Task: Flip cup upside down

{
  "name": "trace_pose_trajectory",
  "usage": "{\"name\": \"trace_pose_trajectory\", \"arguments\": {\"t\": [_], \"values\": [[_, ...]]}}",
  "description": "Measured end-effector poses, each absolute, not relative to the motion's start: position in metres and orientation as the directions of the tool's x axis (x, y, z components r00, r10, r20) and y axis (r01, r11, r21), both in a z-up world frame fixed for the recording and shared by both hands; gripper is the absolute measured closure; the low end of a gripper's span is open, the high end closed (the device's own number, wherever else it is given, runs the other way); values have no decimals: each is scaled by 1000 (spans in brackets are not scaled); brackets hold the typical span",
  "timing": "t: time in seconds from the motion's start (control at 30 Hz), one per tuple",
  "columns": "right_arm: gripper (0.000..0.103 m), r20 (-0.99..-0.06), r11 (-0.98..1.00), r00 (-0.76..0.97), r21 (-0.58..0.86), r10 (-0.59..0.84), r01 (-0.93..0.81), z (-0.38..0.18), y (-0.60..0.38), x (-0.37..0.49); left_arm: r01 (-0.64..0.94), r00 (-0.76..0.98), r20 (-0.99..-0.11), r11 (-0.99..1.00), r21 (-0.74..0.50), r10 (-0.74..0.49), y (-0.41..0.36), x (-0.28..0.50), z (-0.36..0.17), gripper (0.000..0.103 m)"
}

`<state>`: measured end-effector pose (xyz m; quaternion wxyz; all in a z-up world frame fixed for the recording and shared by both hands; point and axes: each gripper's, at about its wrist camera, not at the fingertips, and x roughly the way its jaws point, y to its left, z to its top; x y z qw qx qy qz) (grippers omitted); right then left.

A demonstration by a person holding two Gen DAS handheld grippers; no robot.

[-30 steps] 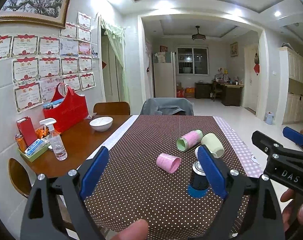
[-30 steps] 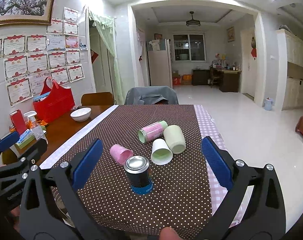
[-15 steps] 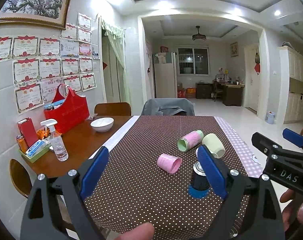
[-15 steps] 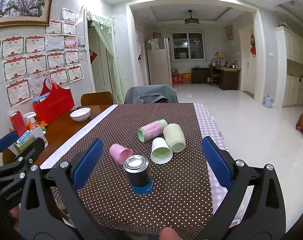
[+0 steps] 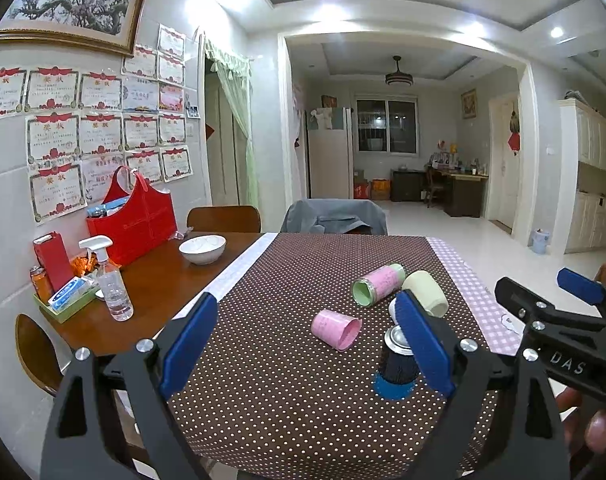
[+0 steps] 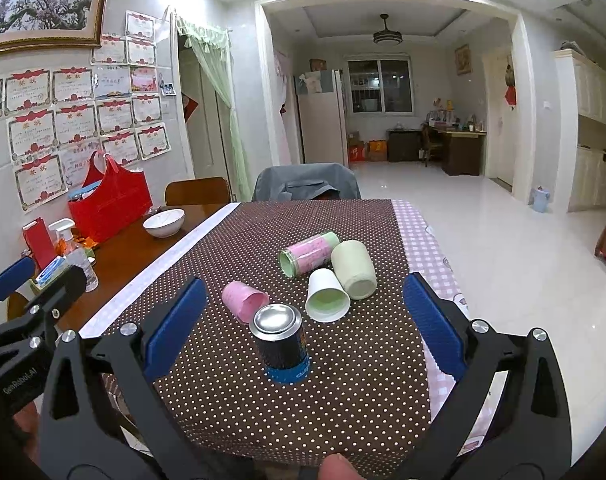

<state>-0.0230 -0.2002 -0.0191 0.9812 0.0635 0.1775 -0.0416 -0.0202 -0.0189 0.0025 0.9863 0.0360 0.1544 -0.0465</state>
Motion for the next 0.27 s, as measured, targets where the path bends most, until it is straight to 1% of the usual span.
{"name": "trace_pose_trajectory", "arguments": {"t": [0.27], "values": [[6,-355,989,933,112,-54,100,-20,-201,-24,79,943,-330,995,65,-53,-17,-15,0,14]]}}
